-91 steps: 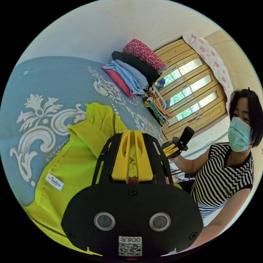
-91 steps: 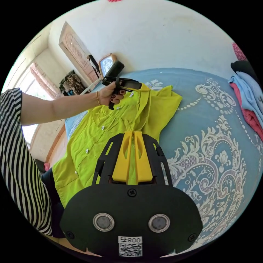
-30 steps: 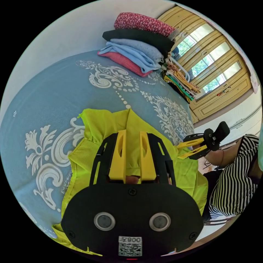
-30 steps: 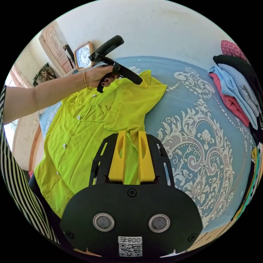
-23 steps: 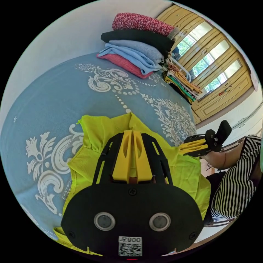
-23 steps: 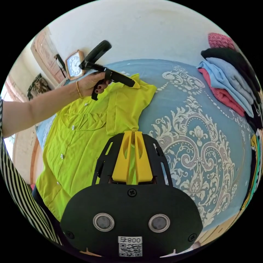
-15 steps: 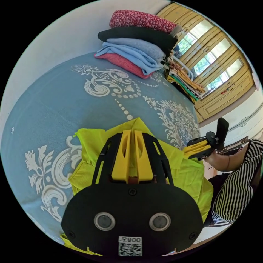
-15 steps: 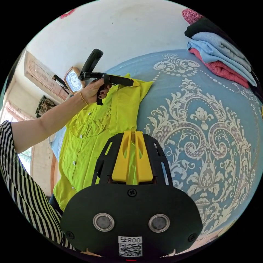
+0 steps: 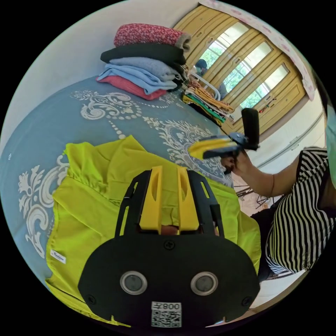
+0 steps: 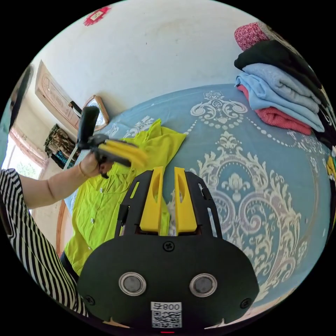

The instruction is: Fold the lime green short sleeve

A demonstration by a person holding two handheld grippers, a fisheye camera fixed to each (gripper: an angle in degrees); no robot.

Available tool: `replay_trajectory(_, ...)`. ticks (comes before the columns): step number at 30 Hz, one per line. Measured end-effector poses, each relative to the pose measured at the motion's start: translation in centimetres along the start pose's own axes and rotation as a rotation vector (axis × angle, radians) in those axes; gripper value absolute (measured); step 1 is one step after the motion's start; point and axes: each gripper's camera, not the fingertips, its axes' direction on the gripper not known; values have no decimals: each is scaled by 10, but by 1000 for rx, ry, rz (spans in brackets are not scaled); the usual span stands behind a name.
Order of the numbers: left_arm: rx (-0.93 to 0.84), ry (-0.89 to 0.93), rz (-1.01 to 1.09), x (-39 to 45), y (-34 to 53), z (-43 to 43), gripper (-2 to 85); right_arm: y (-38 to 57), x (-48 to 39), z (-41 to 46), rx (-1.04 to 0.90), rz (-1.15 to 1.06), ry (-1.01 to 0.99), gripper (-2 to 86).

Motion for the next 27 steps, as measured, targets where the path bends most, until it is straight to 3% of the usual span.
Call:
replay_trajectory(6,-86,7,-9,17,42,26,65,-72,33,49,-111,69,-136,84)
replay_trajectory(13,-59,56,-60,9,83,25,49,-114,13,74,-219,-21,-36,15)
replay_trajectory(21,-53,29,-58,11,121,20,47,-163,-2,97,-408,-127,-103,8)
replay_trajectory(27,0,39,-90,17,163,4,59,-153,-15,65,-281,-82,5,15)
